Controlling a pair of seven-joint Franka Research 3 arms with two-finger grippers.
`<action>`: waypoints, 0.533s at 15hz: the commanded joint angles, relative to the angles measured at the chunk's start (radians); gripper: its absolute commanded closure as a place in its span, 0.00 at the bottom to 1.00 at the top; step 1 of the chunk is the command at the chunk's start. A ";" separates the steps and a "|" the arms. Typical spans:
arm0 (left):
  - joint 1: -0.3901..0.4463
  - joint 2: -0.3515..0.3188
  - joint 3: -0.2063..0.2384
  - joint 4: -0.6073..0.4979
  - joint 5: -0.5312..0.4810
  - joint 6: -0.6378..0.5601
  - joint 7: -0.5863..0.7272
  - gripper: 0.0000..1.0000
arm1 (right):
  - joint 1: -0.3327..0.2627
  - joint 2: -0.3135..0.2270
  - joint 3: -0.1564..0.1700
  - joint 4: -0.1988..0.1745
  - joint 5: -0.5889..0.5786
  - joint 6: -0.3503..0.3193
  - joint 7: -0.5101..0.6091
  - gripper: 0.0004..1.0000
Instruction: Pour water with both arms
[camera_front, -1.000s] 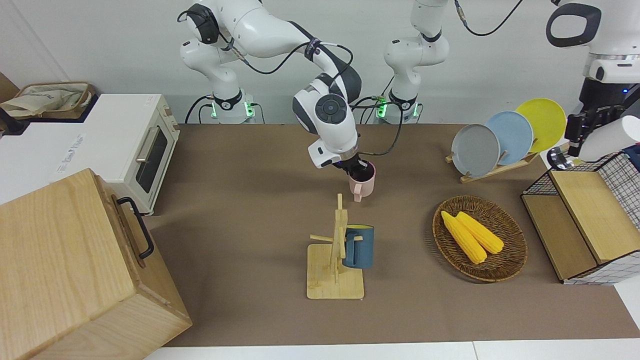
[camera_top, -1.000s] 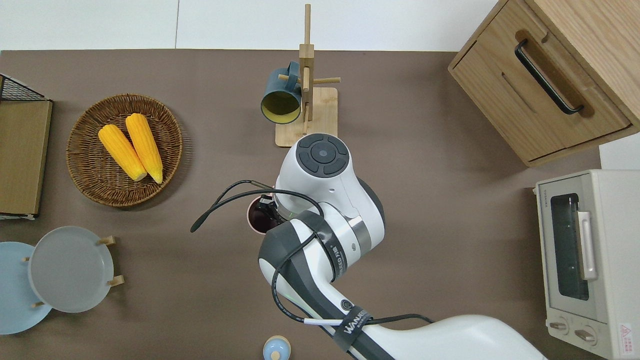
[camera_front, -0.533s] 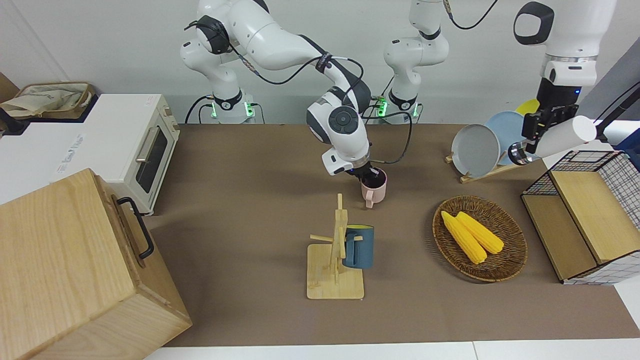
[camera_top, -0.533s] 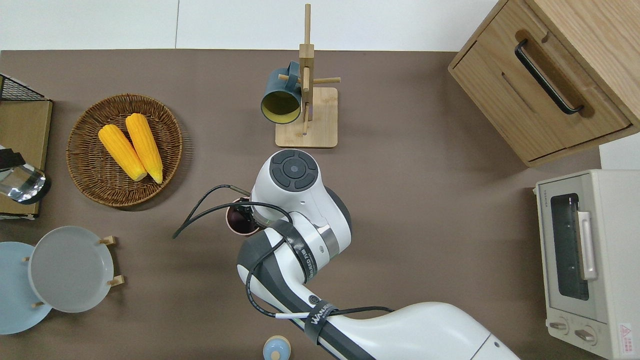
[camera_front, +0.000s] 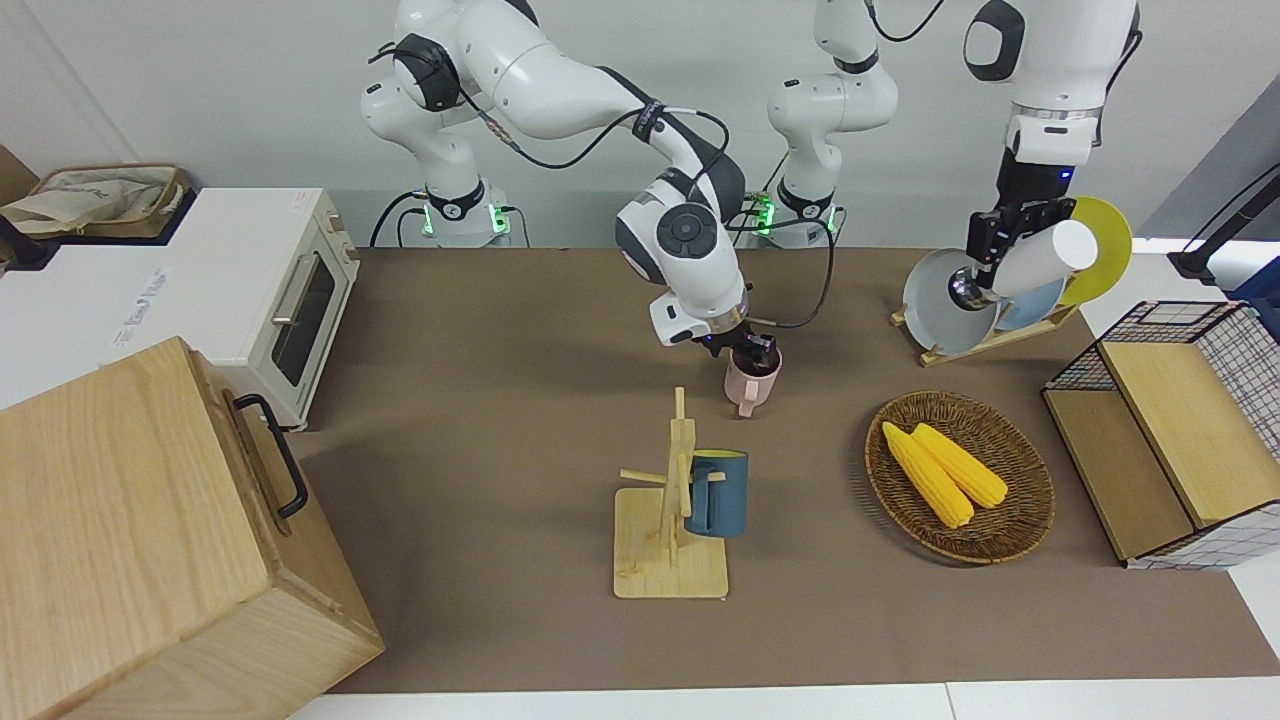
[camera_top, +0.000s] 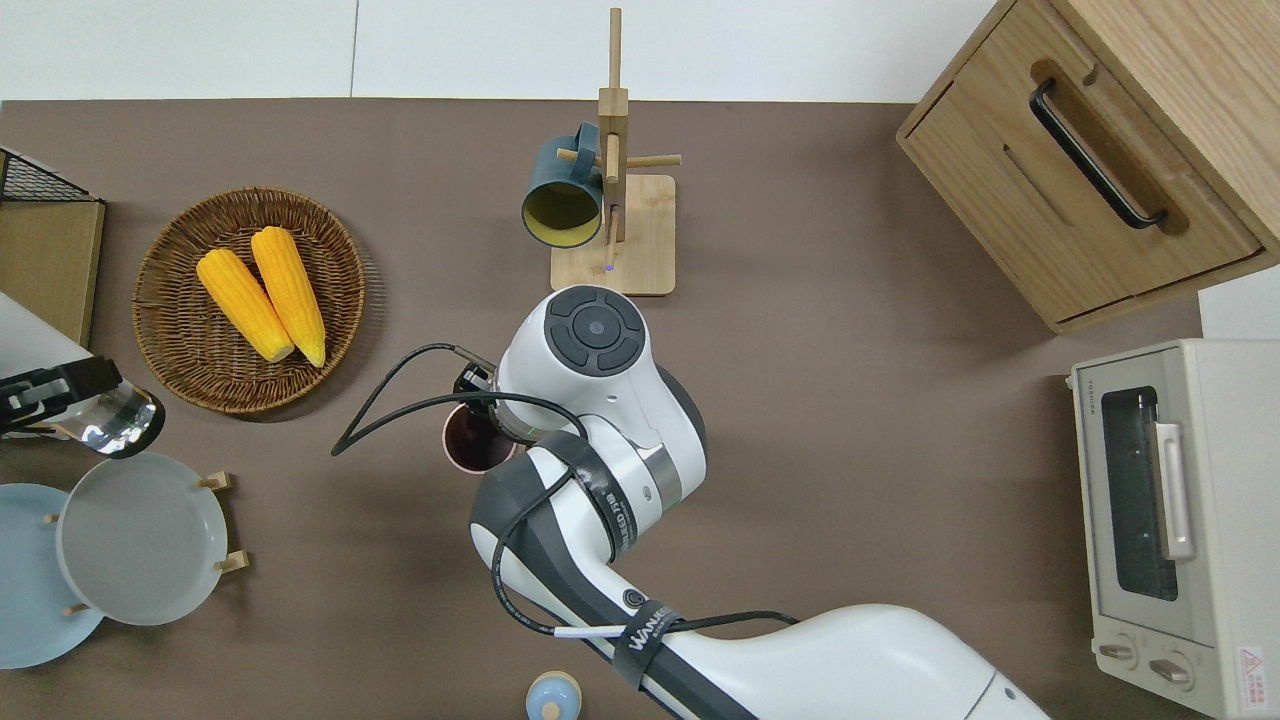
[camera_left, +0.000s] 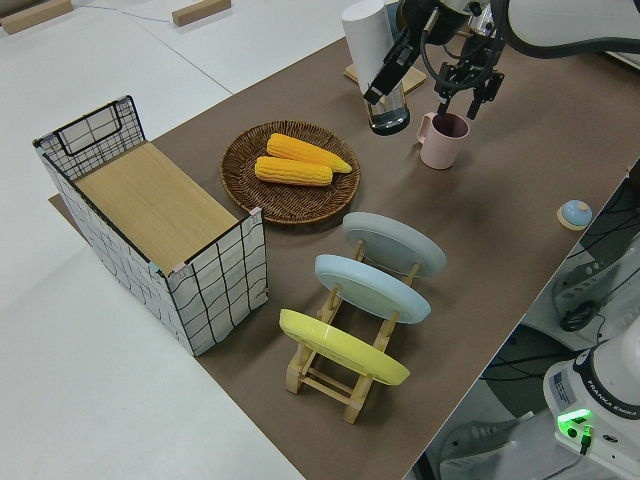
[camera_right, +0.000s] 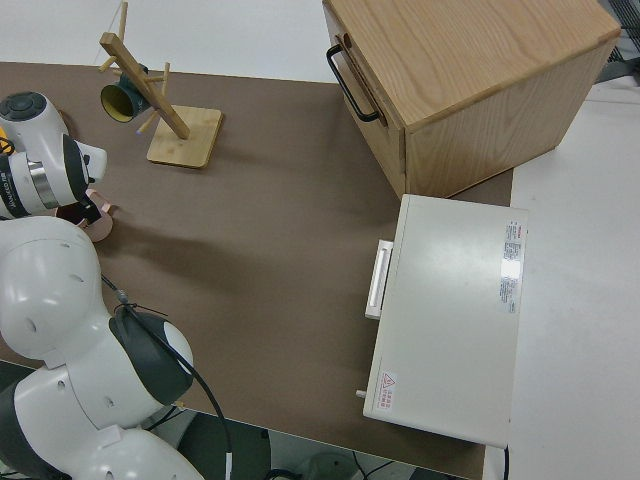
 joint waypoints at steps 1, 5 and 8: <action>-0.004 -0.070 -0.024 -0.081 0.032 0.017 -0.027 1.00 | -0.087 -0.092 0.024 -0.003 0.078 -0.017 0.020 0.01; -0.006 -0.080 -0.072 -0.127 0.025 0.018 -0.036 1.00 | -0.184 -0.210 0.024 -0.038 0.067 -0.121 -0.038 0.01; -0.036 -0.082 -0.092 -0.147 -0.005 0.008 -0.051 1.00 | -0.268 -0.300 0.018 -0.052 0.021 -0.267 -0.207 0.01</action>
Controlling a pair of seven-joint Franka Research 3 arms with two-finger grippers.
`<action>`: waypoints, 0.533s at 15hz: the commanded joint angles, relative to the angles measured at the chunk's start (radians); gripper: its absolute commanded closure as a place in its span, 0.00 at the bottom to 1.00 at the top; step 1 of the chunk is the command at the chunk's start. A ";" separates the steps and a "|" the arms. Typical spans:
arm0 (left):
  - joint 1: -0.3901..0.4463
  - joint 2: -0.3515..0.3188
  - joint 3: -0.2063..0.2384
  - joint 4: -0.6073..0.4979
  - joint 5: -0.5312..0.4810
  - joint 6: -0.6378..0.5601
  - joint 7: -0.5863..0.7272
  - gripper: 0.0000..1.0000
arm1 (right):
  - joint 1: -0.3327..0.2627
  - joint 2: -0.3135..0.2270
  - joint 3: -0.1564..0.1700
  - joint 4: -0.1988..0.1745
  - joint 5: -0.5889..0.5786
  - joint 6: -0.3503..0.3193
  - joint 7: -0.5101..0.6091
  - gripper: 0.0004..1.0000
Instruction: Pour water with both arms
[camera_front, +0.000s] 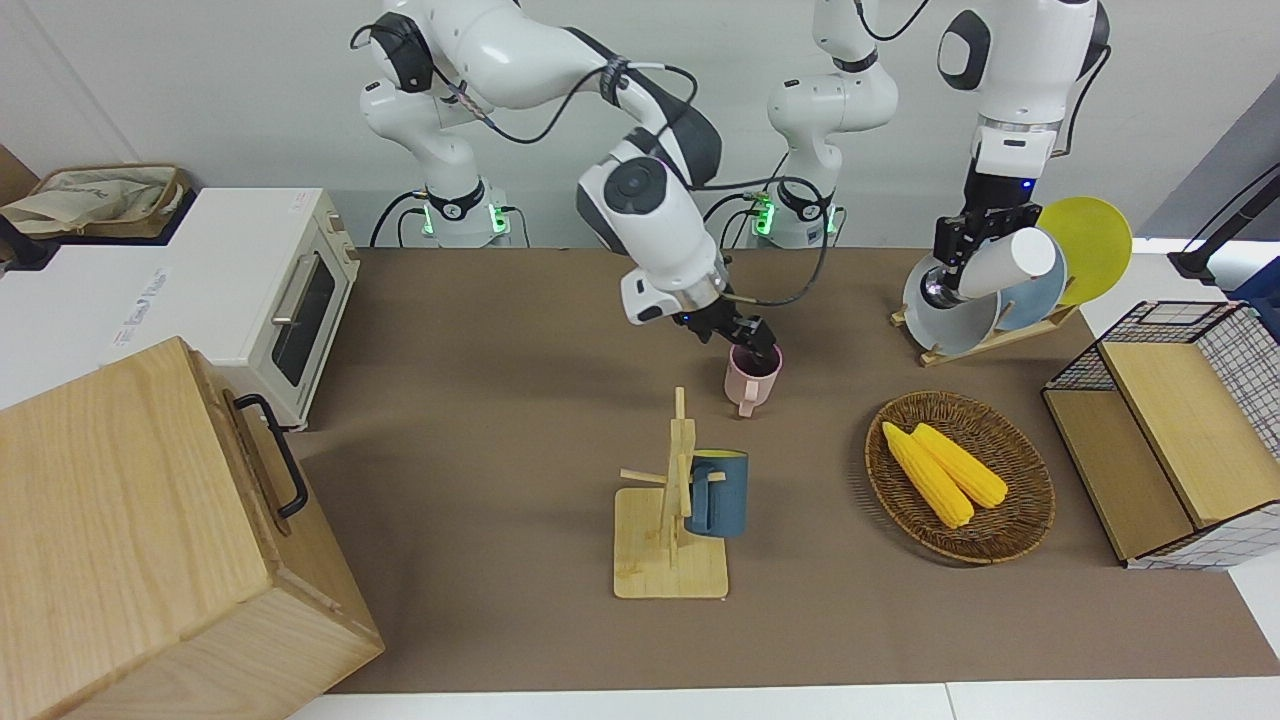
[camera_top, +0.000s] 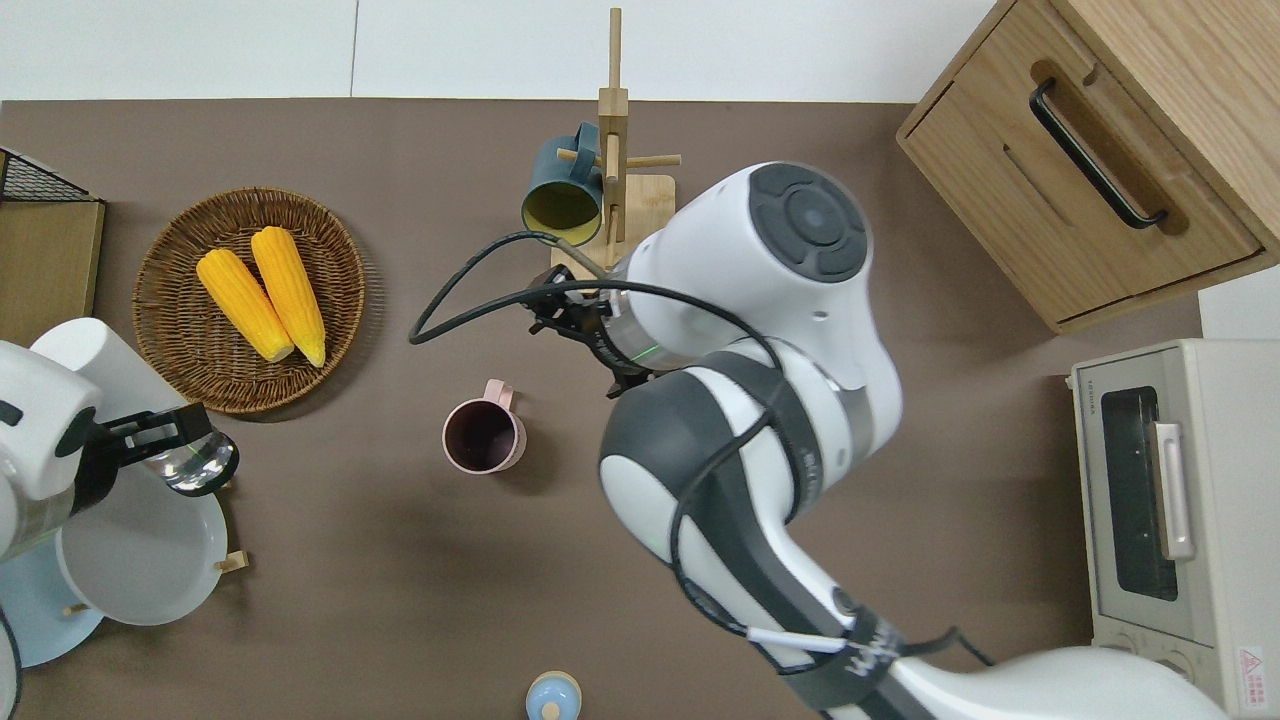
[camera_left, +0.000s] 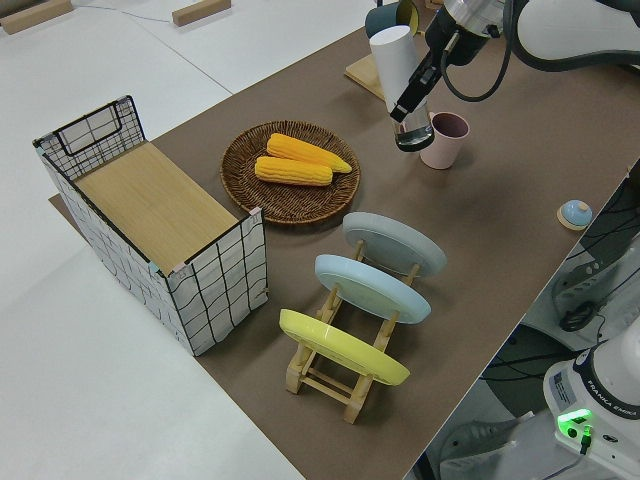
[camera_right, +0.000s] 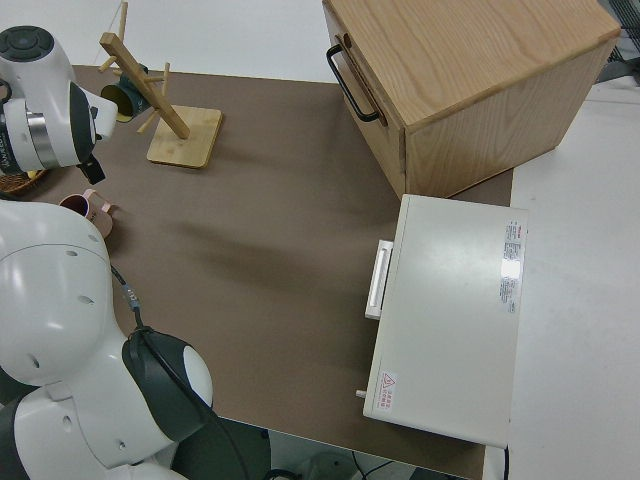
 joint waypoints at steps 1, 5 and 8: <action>-0.061 -0.046 -0.012 -0.044 -0.015 0.004 -0.053 1.00 | -0.098 -0.127 0.007 -0.068 -0.067 -0.130 -0.174 0.01; -0.149 -0.046 -0.011 -0.054 -0.058 0.006 -0.090 1.00 | -0.170 -0.239 -0.006 -0.153 -0.235 -0.224 -0.461 0.01; -0.206 -0.046 -0.012 -0.056 -0.108 0.006 -0.089 1.00 | -0.178 -0.307 -0.126 -0.186 -0.281 -0.279 -0.723 0.01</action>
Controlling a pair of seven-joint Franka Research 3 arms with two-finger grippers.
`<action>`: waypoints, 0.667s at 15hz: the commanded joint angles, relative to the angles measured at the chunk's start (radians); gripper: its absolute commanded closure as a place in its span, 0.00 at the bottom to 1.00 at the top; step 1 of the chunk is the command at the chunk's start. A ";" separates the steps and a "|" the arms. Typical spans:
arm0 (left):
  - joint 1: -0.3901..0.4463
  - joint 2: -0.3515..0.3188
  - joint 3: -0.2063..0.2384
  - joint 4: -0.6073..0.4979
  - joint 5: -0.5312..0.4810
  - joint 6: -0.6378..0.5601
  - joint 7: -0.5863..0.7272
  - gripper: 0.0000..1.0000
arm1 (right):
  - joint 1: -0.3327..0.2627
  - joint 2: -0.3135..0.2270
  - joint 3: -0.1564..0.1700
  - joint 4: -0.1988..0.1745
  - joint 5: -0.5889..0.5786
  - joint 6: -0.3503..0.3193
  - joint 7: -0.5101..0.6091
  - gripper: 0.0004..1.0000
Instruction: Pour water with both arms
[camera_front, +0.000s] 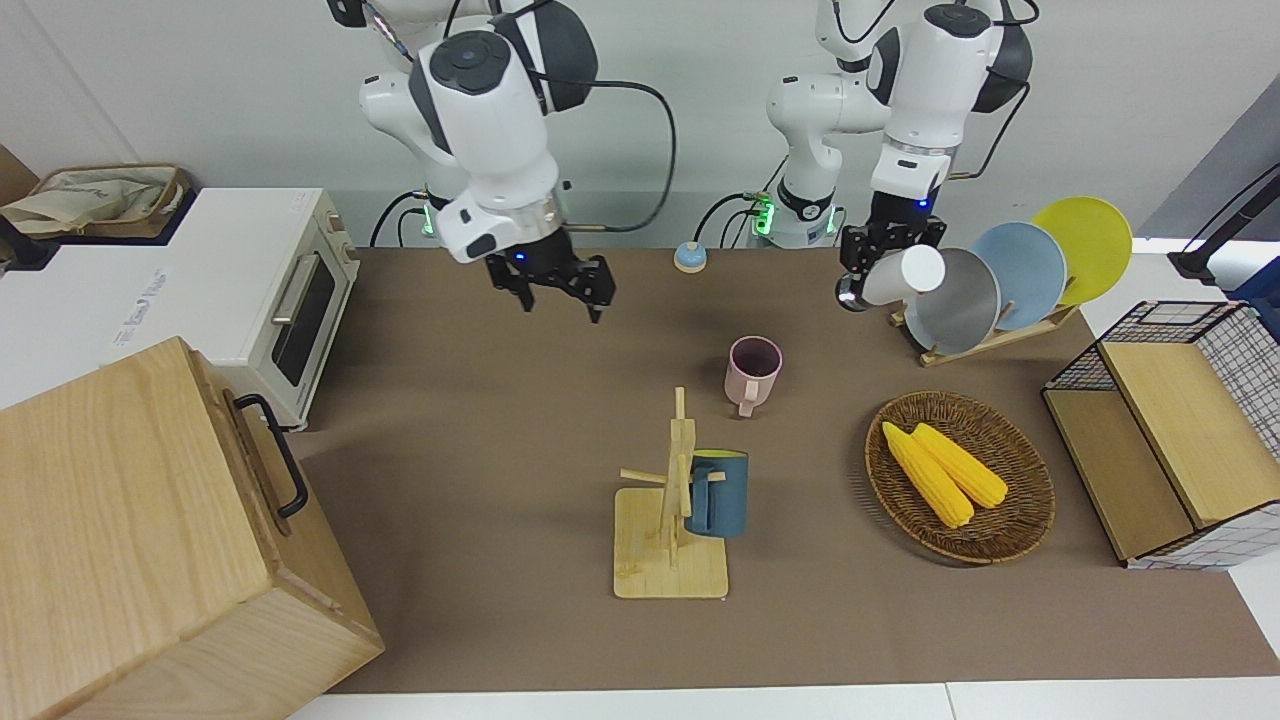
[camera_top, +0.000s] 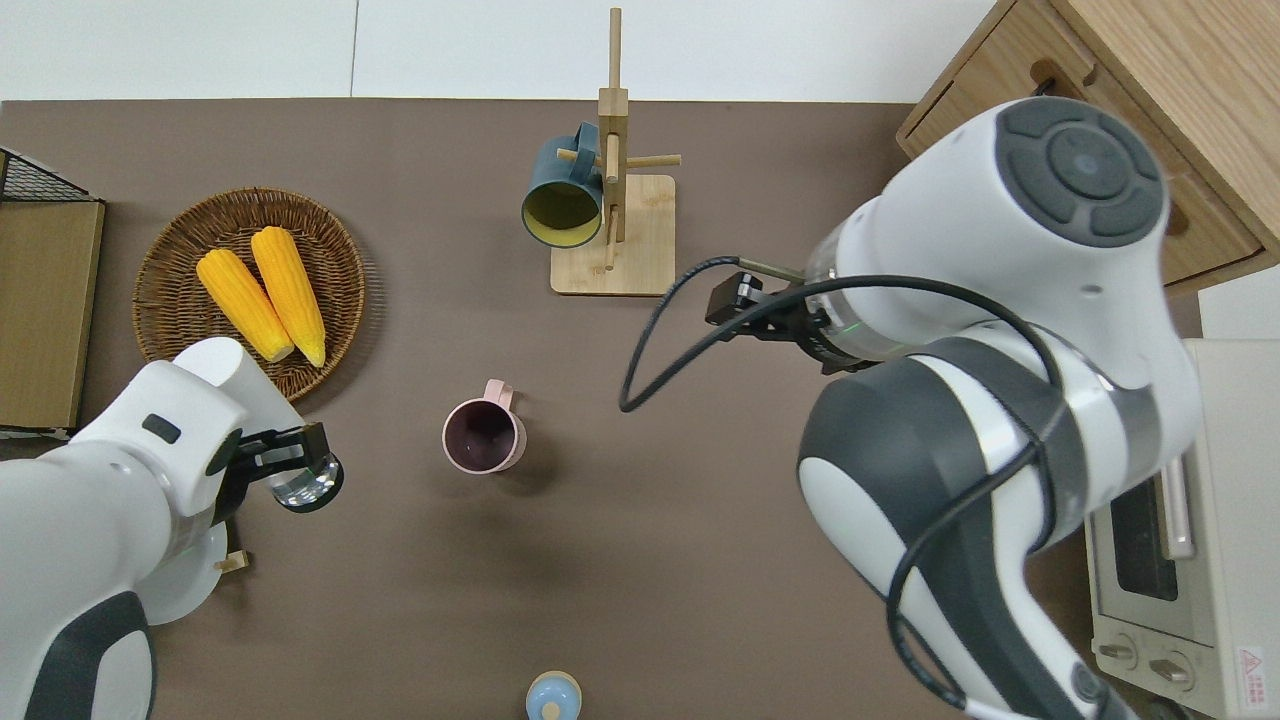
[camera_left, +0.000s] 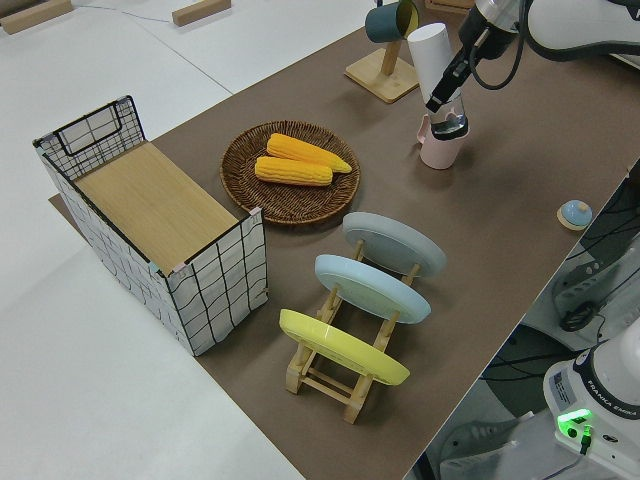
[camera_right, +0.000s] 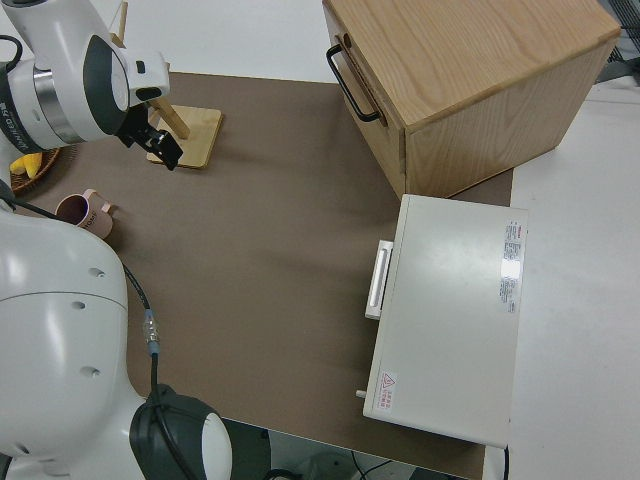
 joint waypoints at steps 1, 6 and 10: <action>-0.081 -0.042 0.013 -0.020 -0.055 0.004 -0.014 1.00 | -0.032 -0.115 -0.107 -0.091 -0.077 -0.047 -0.323 0.01; -0.176 -0.038 0.013 -0.042 -0.075 0.010 -0.041 1.00 | -0.074 -0.180 -0.178 -0.095 -0.107 -0.084 -0.502 0.01; -0.216 -0.029 0.007 -0.075 -0.078 0.023 -0.041 1.00 | -0.127 -0.220 -0.181 -0.095 -0.115 -0.107 -0.572 0.01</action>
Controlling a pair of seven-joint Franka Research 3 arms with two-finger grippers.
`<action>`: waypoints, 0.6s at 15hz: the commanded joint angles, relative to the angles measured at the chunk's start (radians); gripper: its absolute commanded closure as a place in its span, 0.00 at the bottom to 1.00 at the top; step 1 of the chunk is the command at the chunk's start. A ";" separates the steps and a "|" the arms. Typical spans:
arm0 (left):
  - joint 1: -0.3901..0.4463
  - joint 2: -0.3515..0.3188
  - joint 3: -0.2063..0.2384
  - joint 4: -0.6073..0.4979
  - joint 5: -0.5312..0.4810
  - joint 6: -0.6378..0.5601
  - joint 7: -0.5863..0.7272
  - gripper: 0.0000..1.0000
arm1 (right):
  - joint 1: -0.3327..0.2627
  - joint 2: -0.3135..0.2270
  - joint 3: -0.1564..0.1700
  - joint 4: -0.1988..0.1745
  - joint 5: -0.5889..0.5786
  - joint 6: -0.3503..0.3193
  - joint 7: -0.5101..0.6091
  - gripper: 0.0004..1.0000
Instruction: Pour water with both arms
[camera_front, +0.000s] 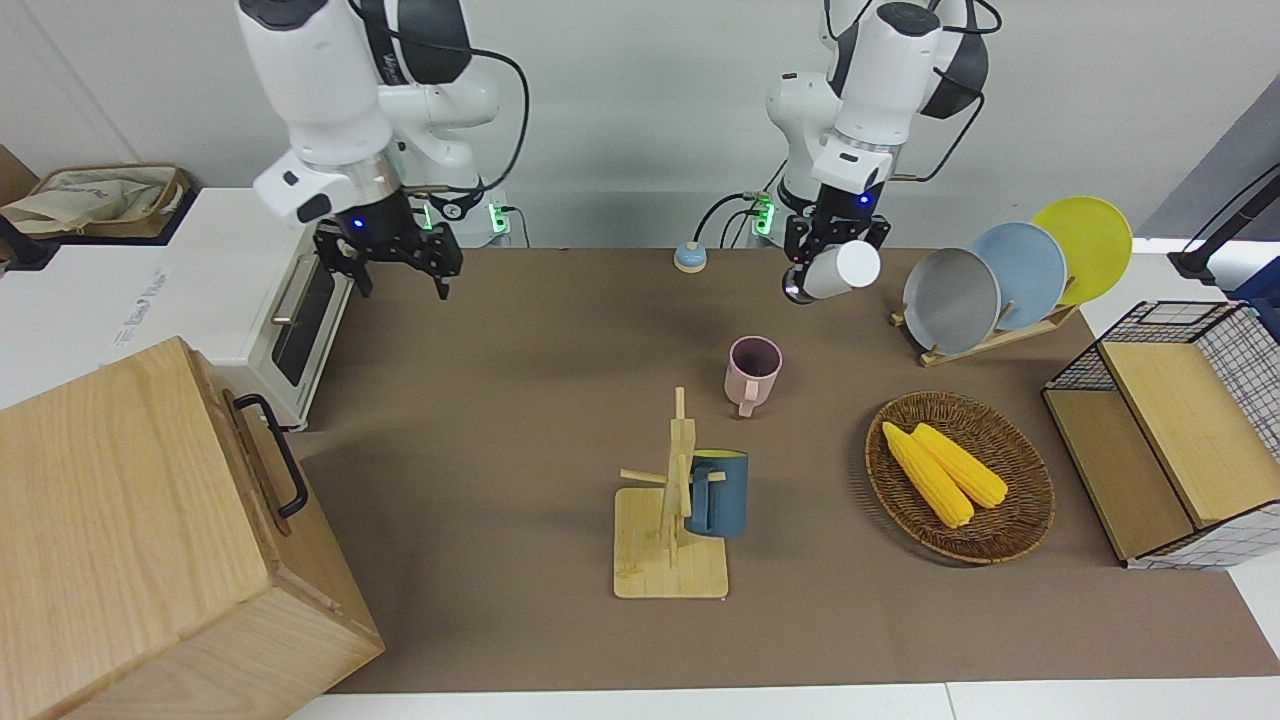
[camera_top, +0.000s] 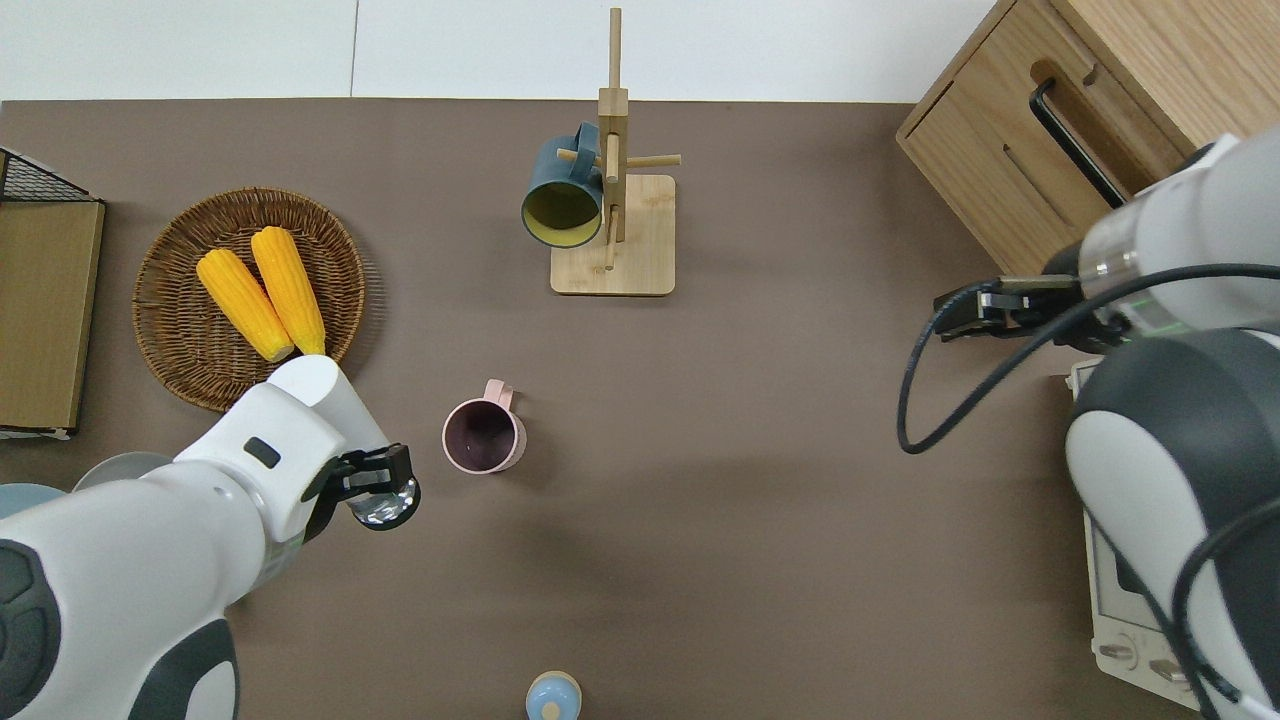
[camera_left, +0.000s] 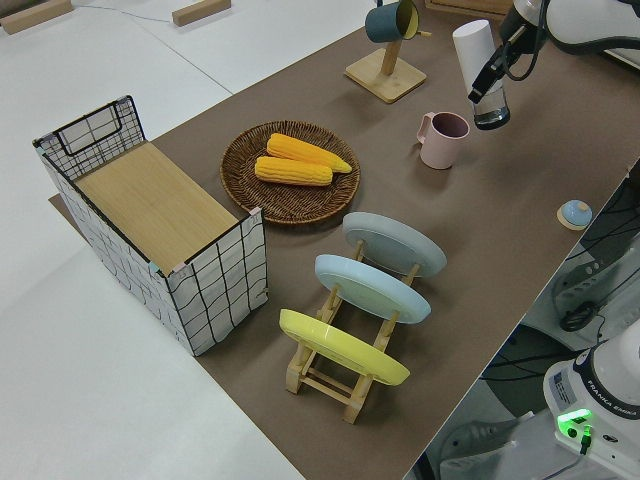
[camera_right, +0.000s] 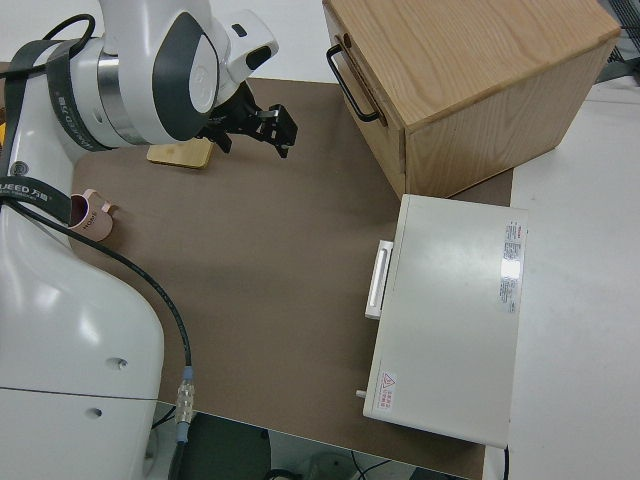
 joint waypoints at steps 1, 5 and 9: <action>-0.040 -0.026 0.000 -0.052 -0.013 0.031 -0.011 1.00 | -0.069 -0.057 0.010 -0.033 -0.015 -0.014 -0.089 0.01; -0.042 -0.022 -0.036 -0.107 -0.013 0.091 -0.031 1.00 | -0.097 -0.072 0.010 -0.032 -0.006 -0.040 -0.106 0.01; -0.042 0.001 -0.053 -0.162 -0.013 0.168 -0.040 1.00 | -0.079 -0.066 0.018 -0.019 -0.003 -0.047 -0.098 0.01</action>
